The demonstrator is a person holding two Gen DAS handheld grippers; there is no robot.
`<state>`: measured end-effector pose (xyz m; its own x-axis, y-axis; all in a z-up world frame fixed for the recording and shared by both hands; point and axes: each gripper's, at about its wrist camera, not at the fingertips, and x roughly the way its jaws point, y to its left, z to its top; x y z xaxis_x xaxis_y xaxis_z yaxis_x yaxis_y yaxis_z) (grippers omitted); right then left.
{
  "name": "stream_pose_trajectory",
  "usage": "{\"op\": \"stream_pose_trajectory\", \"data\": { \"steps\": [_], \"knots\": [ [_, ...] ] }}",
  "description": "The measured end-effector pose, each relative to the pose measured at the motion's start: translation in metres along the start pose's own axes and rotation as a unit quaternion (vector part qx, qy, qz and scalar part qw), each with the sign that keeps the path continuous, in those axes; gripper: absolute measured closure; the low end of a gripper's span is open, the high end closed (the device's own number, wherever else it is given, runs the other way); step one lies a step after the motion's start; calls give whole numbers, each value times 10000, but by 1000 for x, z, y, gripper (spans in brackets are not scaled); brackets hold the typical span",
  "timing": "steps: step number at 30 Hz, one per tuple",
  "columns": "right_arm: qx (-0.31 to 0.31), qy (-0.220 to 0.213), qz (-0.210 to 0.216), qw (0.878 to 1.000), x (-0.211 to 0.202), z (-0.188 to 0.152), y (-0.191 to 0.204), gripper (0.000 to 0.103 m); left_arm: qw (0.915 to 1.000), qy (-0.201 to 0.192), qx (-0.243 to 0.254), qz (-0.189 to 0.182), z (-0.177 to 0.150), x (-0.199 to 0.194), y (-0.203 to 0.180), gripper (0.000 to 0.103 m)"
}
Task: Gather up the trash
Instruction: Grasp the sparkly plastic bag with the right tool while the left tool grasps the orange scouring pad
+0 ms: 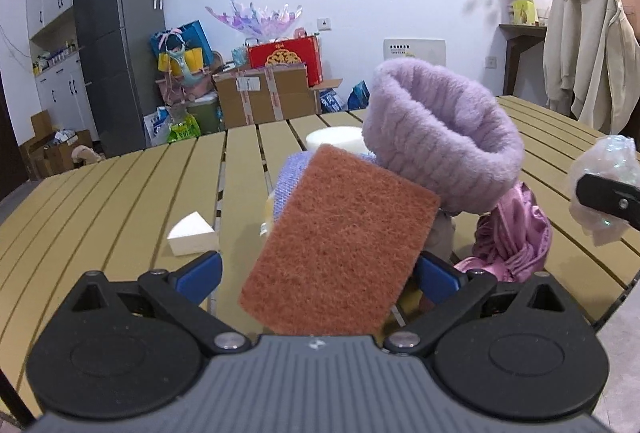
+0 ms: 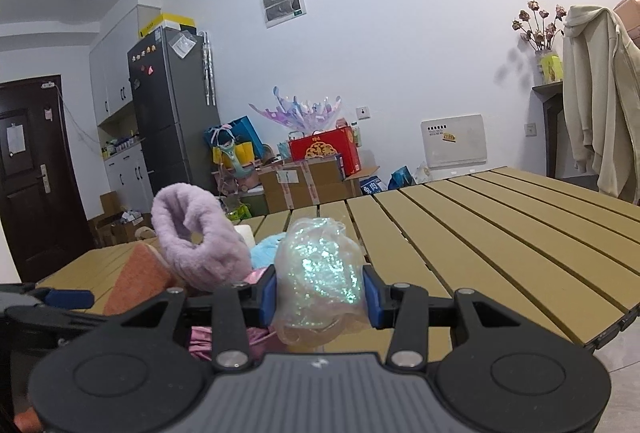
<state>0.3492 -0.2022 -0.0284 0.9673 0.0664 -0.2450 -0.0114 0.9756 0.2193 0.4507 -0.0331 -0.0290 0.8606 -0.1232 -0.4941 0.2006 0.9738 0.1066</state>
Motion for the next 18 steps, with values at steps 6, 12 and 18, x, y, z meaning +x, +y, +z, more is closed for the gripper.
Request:
{"op": "stream_pose_trajectory", "data": {
  "steps": [6,12,18],
  "knots": [
    [-25,58,39,10000,3,0,3,61,9997,-67,-71,-218,-3,10,7,0],
    [-55,74,100,9999,1,1,0,61,9993,-221,-33,-304,-8,2,8,18],
    [-60,86,168,9998,0,1,-3,61,9988,-444,19,-192,-9,-15,7,19]
  ]
}}
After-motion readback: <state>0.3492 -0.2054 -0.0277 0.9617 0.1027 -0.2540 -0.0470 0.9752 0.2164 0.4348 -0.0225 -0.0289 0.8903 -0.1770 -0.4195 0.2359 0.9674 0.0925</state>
